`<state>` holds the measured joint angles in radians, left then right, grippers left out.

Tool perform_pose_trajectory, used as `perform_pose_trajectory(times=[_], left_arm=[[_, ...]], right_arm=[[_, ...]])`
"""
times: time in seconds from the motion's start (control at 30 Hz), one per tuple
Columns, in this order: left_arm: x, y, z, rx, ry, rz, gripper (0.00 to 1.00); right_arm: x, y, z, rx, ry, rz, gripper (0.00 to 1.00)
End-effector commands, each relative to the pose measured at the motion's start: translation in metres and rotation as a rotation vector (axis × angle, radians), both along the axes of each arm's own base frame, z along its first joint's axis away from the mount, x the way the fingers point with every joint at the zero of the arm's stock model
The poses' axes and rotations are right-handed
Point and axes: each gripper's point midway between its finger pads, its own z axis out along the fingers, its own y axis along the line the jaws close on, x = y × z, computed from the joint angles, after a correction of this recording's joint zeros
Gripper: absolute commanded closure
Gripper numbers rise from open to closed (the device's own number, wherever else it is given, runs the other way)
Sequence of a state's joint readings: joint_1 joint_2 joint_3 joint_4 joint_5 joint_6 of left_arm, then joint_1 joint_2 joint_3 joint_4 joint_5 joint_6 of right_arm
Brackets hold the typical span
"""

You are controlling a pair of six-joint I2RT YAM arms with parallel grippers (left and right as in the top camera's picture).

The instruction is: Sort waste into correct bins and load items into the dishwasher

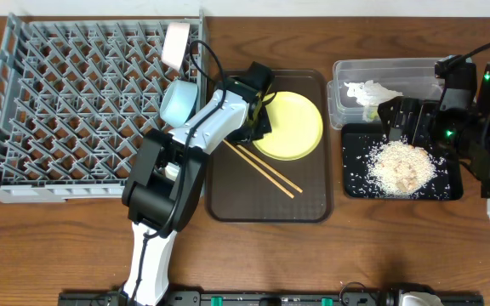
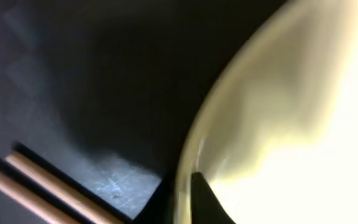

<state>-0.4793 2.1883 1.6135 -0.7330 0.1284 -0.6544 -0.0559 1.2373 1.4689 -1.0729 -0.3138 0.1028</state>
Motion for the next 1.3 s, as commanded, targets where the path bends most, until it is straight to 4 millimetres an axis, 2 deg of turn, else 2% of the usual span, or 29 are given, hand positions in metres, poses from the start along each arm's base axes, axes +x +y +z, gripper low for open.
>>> perform_pose_trajectory(times=[0.0,0.17,0.27,0.53,0.63,1.03,1.07,1.13,1.17,1.2,1.27], left_arm=[[-0.005,0.003,-0.015,0.03,0.03,-0.005,0.92],[-0.004,0.003,-0.014,0.033,0.026,-0.005,0.93],[-0.001,0.005,-0.006,0.042,0.0,-0.006,0.93],[0.02,0.021,0.051,0.124,-0.188,-0.076,0.93],[0.023,0.022,0.063,0.132,-0.219,-0.098,0.93],[0.023,0.022,0.065,0.132,-0.223,-0.109,0.93],[0.022,0.021,0.065,0.126,-0.22,-0.104,0.91],[0.021,0.022,0.064,0.12,-0.214,-0.08,0.72],[0.021,0.022,0.063,0.117,-0.209,-0.06,0.66],[0.019,0.023,0.062,0.114,-0.202,-0.034,0.61],[0.016,0.024,0.057,0.107,-0.184,0.025,0.59]], right_arm=[[0.001,-0.002,-0.001,0.003,0.004,-0.012,0.01],[0.002,-0.002,-0.001,0.003,0.004,-0.011,0.01],[0.001,-0.002,-0.001,0.003,0.004,-0.011,0.01],[0.002,-0.002,-0.001,0.003,0.003,-0.011,0.01],[0.001,-0.002,-0.001,0.003,0.004,-0.011,0.01],[0.001,-0.002,-0.001,0.003,0.004,-0.011,0.01],[0.002,-0.002,-0.001,0.003,0.004,-0.011,0.01],[0.002,-0.002,-0.001,0.003,0.004,-0.011,0.01],[0.002,-0.002,-0.001,0.003,0.003,-0.011,0.01],[0.002,-0.002,-0.001,0.003,0.004,-0.011,0.01],[0.001,-0.002,-0.001,0.003,0.004,-0.011,0.01]])
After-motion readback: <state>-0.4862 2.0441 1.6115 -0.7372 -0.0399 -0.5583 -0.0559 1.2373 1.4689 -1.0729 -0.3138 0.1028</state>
